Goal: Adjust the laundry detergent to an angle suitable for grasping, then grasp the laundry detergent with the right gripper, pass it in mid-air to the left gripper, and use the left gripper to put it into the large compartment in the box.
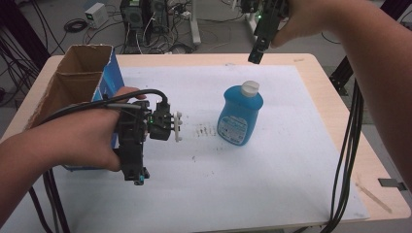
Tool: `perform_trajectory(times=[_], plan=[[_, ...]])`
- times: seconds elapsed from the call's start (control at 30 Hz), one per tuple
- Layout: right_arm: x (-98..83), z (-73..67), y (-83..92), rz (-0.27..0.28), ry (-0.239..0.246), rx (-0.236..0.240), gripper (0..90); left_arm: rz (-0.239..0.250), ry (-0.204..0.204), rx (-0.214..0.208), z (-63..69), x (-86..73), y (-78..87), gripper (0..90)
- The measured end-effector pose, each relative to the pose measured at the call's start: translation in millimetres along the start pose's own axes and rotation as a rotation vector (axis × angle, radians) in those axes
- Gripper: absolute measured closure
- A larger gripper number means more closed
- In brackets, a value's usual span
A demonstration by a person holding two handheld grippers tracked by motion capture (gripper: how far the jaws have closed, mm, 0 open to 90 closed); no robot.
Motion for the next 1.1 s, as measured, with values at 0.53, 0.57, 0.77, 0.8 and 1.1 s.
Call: perform_trajectory(times=[0.53, 0.57, 0.77, 0.8, 1.1], plan=[[-4.1, 0.0, 1.7, 0.016, -0.012, 0.0, 1.9, -0.009, -0.002, 0.003, 0.3, 0.2, 1.8, 1.7], [-4.1, 0.0, 1.7, 0.016, -0.012, 0.0, 1.9, -0.009, -0.002, 0.003, 0.3, 0.2, 1.8, 1.7], [-8.9, 1.5, 2.4, 0.03, -0.005, 0.0, 1.9, -0.01, 0.005, 0.006, 2.4, 3.5, 2.0, 1.7], [-10.2, 1.0, 2.2, 0.03, -0.016, 0.004, 1.9, -0.009, 0.006, 0.005, 2.5, 3.6, 2.1, 1.7], [-32.5, -0.8, -10.3, 0.101, -0.037, 0.035, 1.9, -0.001, 0.024, 0.008, 3.6, 3.5, 4.5, 1.7]])
Point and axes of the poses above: each handheld gripper's, and its own axes: y roughly backward along the jaws, x roughly out of its top, z roughly to its right, the point moved 3 cm from there along -y, roughly forward along the jaws, and after that the axes turned 9 degrees about -z, right-handed, at the moved point
